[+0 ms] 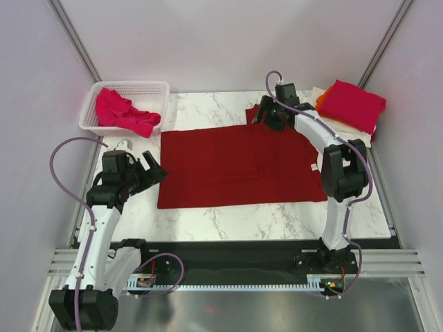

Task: Fold and stack the t-shirts

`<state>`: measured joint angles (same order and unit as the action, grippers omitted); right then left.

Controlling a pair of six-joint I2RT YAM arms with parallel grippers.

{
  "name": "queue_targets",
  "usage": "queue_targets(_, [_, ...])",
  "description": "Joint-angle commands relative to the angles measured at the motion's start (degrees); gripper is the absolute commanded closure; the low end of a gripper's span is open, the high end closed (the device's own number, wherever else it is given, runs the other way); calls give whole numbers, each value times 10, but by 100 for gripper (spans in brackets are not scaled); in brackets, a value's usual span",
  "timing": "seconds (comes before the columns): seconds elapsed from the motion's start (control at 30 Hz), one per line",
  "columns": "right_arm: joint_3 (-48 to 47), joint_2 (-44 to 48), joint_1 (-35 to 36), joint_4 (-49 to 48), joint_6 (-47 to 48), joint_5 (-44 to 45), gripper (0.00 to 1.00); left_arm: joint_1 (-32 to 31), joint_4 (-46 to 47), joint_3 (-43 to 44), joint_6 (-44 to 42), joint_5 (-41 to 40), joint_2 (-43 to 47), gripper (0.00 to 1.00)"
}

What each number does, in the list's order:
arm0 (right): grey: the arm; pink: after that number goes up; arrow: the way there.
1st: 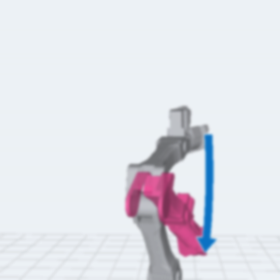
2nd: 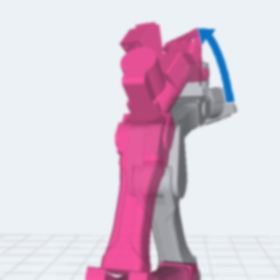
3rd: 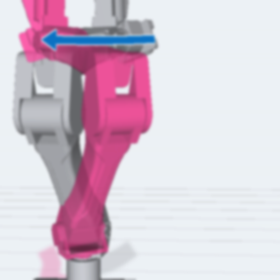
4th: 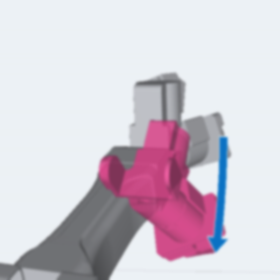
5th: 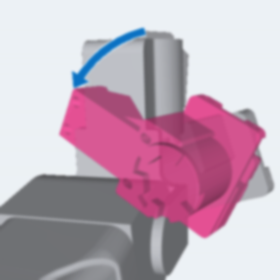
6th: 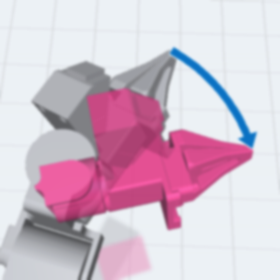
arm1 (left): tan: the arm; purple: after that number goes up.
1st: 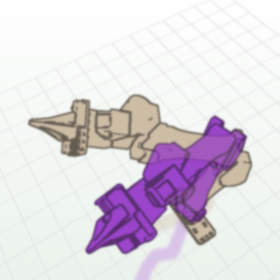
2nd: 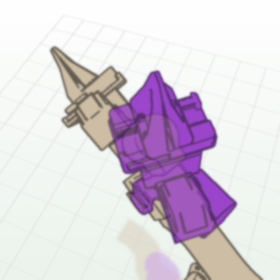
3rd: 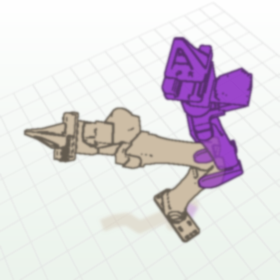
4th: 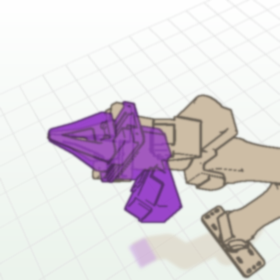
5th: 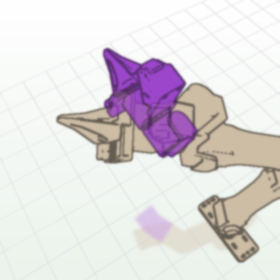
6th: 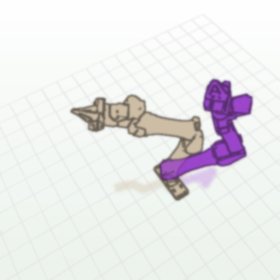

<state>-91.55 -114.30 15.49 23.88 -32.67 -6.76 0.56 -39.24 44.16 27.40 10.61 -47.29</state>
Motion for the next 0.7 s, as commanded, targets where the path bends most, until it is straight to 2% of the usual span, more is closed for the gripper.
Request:
queue_targets(0.0, [-112, -44, -5, 15, 32, 24, 25, 1, 16, -1, -23, -3, 10, 5])
queue_targets(0.3, [-366, -221, -68, 35, 45, 50, 25, 1, 17, -1, -23, -2, 10, 5])
queue_targets(0.5, [-456, -327, -93, -18, 53, 78, 25, 1, 17, -2, -23, -2, 3, 5])
queue_targets(0.67, [-490, -398, -106, -77, 55, 92, 26, 1, 17, -3, -23, -2, 0, 6])
